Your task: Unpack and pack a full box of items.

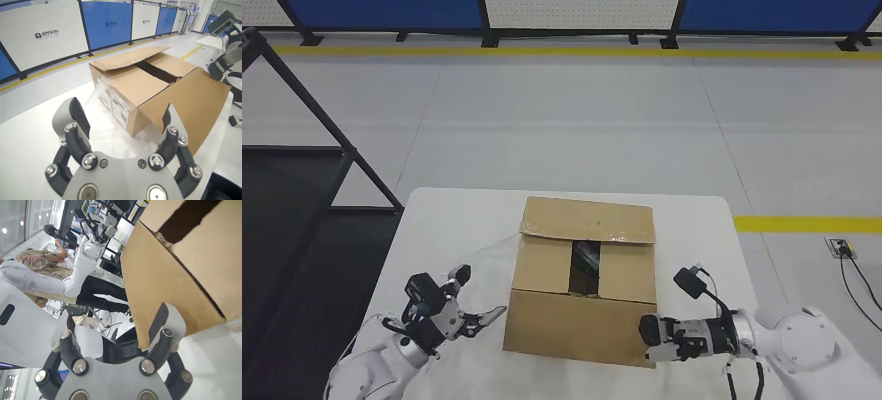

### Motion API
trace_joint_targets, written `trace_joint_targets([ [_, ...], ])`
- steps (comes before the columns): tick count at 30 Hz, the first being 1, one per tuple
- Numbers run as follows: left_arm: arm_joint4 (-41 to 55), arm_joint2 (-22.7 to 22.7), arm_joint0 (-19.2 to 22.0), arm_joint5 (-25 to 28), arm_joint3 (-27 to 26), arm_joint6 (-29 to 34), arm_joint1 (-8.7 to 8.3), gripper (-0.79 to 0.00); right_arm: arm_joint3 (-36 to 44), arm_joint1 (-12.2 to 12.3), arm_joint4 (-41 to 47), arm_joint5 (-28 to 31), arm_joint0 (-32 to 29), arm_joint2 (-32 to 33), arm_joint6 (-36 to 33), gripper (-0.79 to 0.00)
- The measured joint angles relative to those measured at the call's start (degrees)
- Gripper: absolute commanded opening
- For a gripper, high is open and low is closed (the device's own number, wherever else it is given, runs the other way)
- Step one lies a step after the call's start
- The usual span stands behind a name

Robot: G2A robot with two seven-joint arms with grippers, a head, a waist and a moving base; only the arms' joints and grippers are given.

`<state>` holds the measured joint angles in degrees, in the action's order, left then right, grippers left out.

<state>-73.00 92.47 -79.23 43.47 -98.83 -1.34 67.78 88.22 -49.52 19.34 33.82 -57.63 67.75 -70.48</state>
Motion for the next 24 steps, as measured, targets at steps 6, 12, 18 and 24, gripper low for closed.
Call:
trace_joint_targets([
  [6,-4.0,-3.5,1.3,-2.4,2.1,1.5,-0.02,0.000,-4.7,-0.1,5.2,0.5,4.6,-3.9,0.5,0.000],
  [12,-8.9,-6.7,2.6,-7.2,4.1,0.0,0.14,0.000,-7.2,0.2,13.5,-0.2,7.2,-3.1,0.5,0.000],
  [18,-8.4,-7.6,3.0,-7.7,5.3,-2.1,0.06,0.000,-15.2,-1.2,22.4,-16.6,14.1,-4.5,3.2,0.000],
  [24,-7.4,-7.7,2.8,-8.0,5.5,-3.6,-0.09,0.000,-21.8,-3.3,20.8,-22.2,20.4,-9.1,5.5,0.000],
])
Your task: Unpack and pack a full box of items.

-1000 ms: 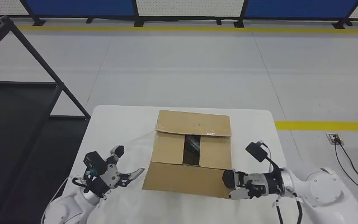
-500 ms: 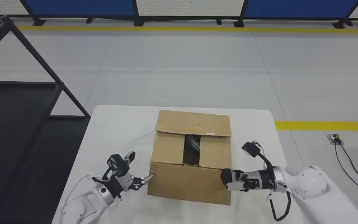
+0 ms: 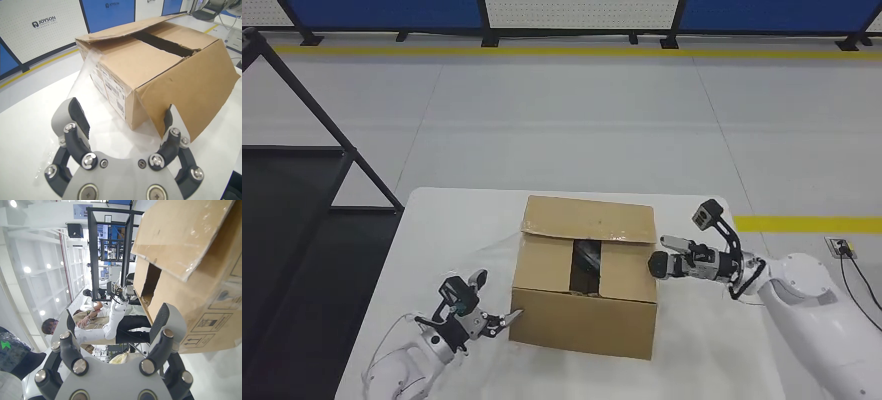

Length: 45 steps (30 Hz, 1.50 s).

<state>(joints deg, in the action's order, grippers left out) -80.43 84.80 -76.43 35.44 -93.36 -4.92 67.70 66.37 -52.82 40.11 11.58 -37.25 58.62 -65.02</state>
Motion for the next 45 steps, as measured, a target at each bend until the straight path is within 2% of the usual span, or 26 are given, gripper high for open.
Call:
trace_joint_targets([
  [5,0.7,0.1,0.1,0.2,0.1,-0.3,-0.18,0.000,-3.4,-1.8,-0.6,-0.2,3.4,-3.0,1.3,0.000],
  [13,1.2,-0.1,0.5,0.7,0.4,-0.4,-0.47,0.000,-6.2,-4.0,-1.0,0.3,7.4,-4.9,7.2,0.000],
  [18,1.6,-0.1,0.5,0.9,0.4,-0.4,-0.63,0.000,-5.3,-4.8,-0.9,3.6,8.3,-4.2,10.6,0.000],
  [23,1.7,-0.1,0.2,1.0,-0.1,-0.7,-0.82,0.000,-3.8,-5.5,-5.2,4.7,10.6,-3.8,17.9,0.000],
  [28,2.2,0.1,-0.4,0.3,-0.6,-2.6,-0.94,0.000,-3.0,-6.9,-15.9,-1.7,15.3,-6.9,28.2,0.000],
  [34,2.6,0.4,-0.8,-0.4,-0.5,-3.3,-1.11,0.000,-5.5,-9.7,-23.7,-6.0,19.6,-12.2,35.1,0.000],
  [39,3.0,0.6,-1.2,-0.7,-0.5,-3.8,-1.24,0.000,-9.4,-12.2,-28.0,-6.0,21.1,-16.3,40.8,0.000],
  [43,3.7,0.8,-1.6,-1.1,-0.6,-4.9,-1.31,0.000,-12.2,-14.3,-34.8,-4.6,20.5,-19.1,52.4,0.000],
  [45,4.0,0.9,-1.7,-1.1,-0.6,-5.0,-1.36,0.000,-13.7,-15.2,-35.5,-5.0,20.5,-19.8,55.6,0.000],
])
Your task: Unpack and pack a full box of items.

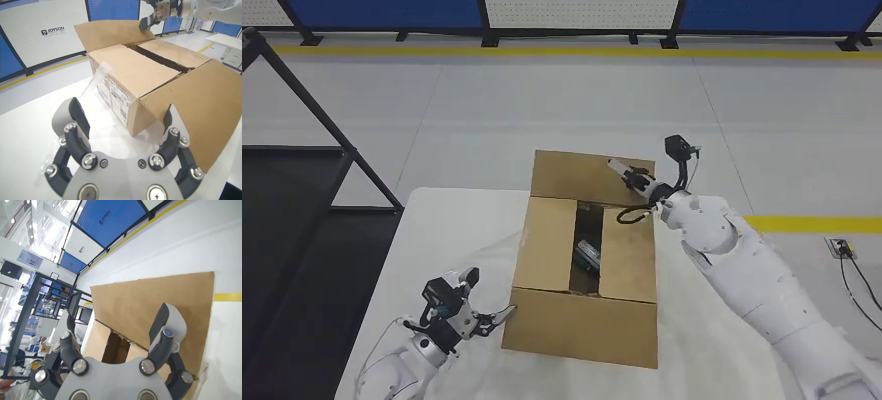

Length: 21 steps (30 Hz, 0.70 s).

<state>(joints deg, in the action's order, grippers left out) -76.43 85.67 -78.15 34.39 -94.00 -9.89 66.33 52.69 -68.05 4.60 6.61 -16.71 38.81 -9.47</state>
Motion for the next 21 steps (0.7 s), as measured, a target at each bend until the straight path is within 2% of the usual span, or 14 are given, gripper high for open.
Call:
trace_joint_targets([
  [3,0.1,0.1,-0.1,0.2,0.1,-0.1,-0.09,0.000,-3.0,-1.6,-1.0,-1.3,0.6,-1.3,2.6,0.000],
  [6,0.3,0.2,-0.4,0.3,0.4,-0.3,-0.19,0.000,-6.0,-3.3,-0.6,-2.6,1.6,-2.4,1.6,0.000],
  [13,1.0,1.1,-1.0,0.6,0.9,-1.0,-0.46,0.000,-12.8,-6.4,2.9,-1.7,4.4,-3.1,-7.4,0.000],
  [21,1.3,1.8,-1.8,1.2,0.4,-1.8,-0.77,0.000,-16.6,-8.2,2.7,1.2,6.3,-3.2,-14.7,0.000],
])
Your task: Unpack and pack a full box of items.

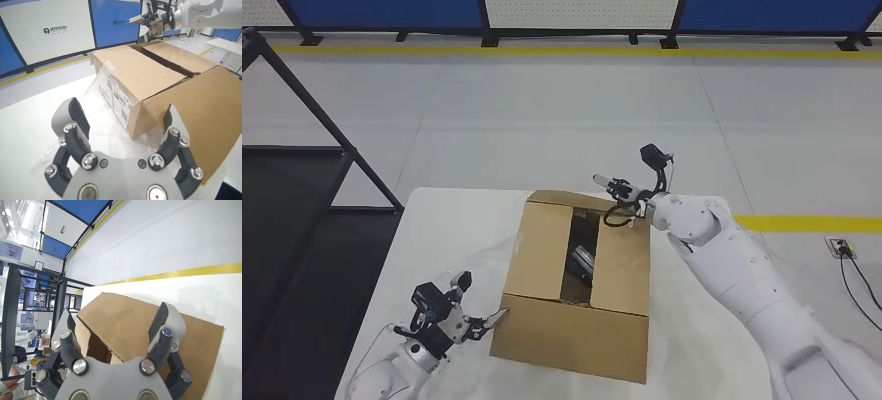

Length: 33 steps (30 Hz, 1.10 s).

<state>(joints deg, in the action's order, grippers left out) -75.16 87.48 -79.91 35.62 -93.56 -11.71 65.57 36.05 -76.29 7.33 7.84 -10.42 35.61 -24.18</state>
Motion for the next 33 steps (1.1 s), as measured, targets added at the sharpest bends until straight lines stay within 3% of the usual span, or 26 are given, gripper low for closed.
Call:
trace_joint_targets([
  [7,0.5,0.6,-0.5,-0.7,-0.4,-1.0,-0.17,0.000,-0.3,-0.2,1.9,6.0,-0.8,2.6,-2.4,0.000],
  [11,2.9,2.3,-0.9,-3.5,-0.8,-3.3,-0.15,0.000,2.5,1.3,4.5,13.1,-2.8,6.0,-7.3,0.000],
  [15,6.3,5.2,-1.5,-5.9,-1.4,-5.4,-0.19,0.000,8.4,3.5,3.9,16.4,-6.0,9.3,-11.7,0.000],
  [23,12.4,11.1,-1.9,-10.2,-0.4,-6.4,-0.35,0.000,24.6,7.5,3.5,10.7,-15.3,14.3,-27.1,0.000],
  [28,14.0,12.2,-2.1,-10.1,0.5,-6.3,-0.39,0.000,29.2,7.9,1.5,6.7,-18.4,14.0,-29.0,0.000],
  [33,14.2,12.1,-2.0,-10.3,0.9,-6.5,-0.34,0.000,29.4,6.7,2.8,5.4,-18.5,11.9,-27.7,0.000],
])
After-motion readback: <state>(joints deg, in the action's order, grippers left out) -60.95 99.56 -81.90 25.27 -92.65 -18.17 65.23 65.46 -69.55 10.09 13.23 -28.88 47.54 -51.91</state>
